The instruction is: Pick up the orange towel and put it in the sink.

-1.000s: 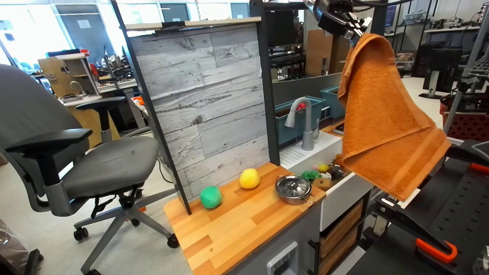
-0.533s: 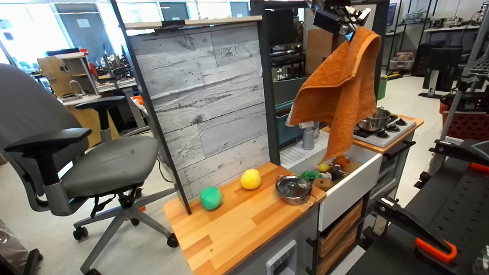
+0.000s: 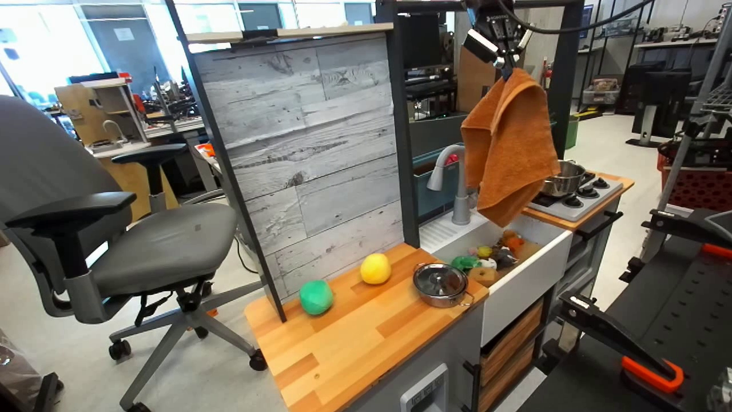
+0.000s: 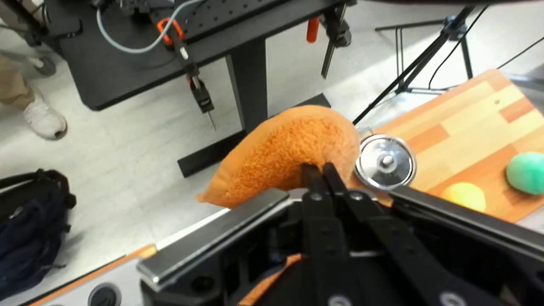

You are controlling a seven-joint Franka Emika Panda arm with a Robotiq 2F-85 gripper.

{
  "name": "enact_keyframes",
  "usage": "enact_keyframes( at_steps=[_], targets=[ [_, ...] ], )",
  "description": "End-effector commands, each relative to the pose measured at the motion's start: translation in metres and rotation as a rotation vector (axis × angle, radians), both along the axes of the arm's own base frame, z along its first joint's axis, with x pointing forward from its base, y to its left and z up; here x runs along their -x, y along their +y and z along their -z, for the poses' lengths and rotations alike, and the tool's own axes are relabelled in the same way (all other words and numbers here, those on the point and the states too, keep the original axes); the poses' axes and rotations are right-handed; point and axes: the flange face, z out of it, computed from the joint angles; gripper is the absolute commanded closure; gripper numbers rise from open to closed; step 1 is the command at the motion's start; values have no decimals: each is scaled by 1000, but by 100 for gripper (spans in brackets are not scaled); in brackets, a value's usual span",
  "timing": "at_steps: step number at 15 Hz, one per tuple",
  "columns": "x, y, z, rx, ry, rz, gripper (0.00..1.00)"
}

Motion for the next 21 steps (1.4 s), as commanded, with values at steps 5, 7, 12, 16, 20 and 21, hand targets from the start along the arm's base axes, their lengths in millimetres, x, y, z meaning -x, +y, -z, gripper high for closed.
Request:
enact_keyframes(
  at_steps=[5, 7, 12, 16, 20, 21],
  targets=[
    [-35, -31, 9, 252, -228, -36, 72],
    [-34, -35, 12, 255, -226, -15, 64],
    [-34, -40, 8, 254, -233, 15, 28],
    [-30, -38, 7, 212, -210, 41, 1],
    [-27, -36, 7, 198, -186, 59, 0],
    [-27, -35, 8, 200, -185, 60, 0]
  ],
)
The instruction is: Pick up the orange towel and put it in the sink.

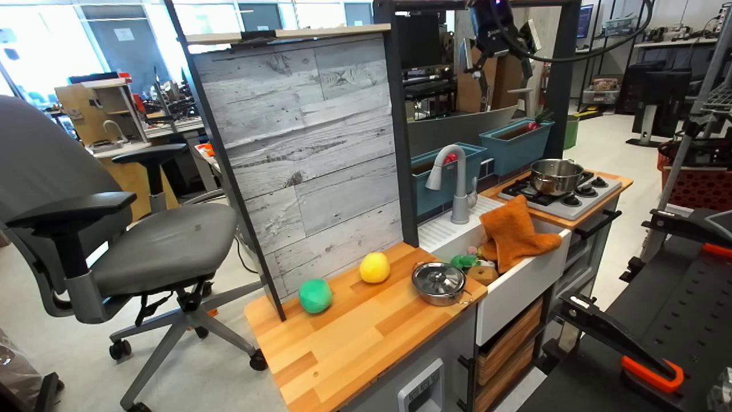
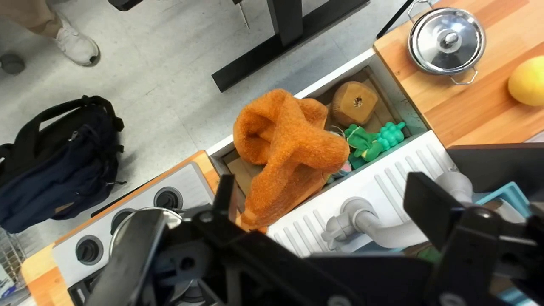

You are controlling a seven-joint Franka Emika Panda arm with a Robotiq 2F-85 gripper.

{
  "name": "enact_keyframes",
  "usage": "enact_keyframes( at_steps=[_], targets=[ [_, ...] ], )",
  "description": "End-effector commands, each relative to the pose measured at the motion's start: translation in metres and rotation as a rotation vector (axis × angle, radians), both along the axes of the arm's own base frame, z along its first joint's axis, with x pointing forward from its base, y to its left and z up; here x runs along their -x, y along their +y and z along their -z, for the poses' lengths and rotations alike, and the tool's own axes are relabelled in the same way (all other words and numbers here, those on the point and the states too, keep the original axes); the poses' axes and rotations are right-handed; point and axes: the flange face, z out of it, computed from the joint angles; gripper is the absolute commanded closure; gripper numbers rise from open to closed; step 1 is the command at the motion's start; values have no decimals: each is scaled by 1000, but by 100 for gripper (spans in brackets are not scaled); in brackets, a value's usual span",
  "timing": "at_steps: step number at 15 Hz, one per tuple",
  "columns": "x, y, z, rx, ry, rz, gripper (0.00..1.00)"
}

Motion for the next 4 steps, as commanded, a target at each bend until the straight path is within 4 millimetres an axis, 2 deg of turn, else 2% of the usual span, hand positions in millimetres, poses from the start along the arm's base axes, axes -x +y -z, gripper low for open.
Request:
enact_keyframes(
  at_steps=[1, 4],
  targets=[
    [-2, 5, -2, -25, -12, 14, 0],
    [0, 0, 0, -4, 2, 4, 0]
  ],
)
